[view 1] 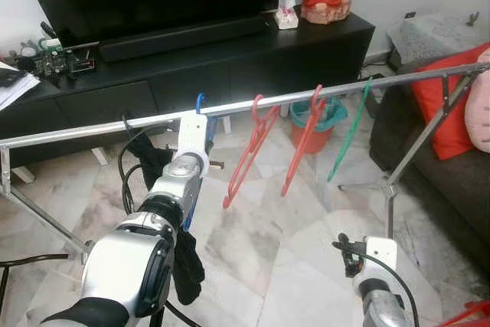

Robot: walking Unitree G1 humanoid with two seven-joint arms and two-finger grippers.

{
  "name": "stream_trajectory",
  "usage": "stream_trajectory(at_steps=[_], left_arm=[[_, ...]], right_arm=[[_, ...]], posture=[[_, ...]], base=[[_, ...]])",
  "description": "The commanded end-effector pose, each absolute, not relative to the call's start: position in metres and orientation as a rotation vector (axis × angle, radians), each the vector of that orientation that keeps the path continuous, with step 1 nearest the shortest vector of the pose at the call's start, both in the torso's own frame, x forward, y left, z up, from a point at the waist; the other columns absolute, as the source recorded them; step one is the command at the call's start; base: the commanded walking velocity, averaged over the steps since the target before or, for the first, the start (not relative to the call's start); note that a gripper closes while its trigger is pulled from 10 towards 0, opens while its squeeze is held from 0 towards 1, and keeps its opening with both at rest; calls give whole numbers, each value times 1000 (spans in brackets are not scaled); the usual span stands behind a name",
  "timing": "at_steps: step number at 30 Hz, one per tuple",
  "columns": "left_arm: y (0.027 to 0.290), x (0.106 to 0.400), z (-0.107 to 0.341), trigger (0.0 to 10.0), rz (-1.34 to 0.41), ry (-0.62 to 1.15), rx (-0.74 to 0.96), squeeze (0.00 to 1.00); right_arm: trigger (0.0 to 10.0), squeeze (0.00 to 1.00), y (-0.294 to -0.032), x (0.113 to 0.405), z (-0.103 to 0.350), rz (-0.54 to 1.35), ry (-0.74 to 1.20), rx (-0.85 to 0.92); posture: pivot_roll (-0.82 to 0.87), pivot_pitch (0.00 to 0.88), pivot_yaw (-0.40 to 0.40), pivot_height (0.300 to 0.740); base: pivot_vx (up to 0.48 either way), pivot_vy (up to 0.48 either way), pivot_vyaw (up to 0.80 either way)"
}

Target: Hang hanger

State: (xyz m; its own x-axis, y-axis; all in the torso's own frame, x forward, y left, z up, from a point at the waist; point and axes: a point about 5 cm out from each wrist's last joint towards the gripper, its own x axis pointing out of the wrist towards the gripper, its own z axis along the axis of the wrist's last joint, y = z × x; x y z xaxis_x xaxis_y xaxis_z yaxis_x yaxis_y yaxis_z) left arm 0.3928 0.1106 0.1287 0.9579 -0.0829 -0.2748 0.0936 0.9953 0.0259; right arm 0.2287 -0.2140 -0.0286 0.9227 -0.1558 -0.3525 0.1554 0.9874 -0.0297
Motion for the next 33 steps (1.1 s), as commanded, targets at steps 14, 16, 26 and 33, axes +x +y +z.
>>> stream_trajectory(at_steps=[14, 16, 26, 33], left_arm=[[113, 397, 136, 10000, -76, 284, 58, 0], [114, 397, 135, 10000, -72, 293, 57, 0], [114, 396, 132, 10000, -61, 330, 60, 0], [109, 395, 130, 10000, -66, 348, 58, 0]], right_arm=[[10000, 0, -207, 267, 14, -127, 141, 29], [10000, 0, -204, 276, 22, -108, 118, 21], [10000, 0, -198, 275, 25, -99, 106, 38], [10000, 0, -198, 266, 22, -98, 110, 40]], posture=[[-99, 16, 29, 740], [-100, 20, 28, 740], [-114, 47, 36, 740], [-130, 56, 42, 740]], base=[[0, 0, 0], [0, 0, 0], [0, 0, 0], [0, 0, 0]])
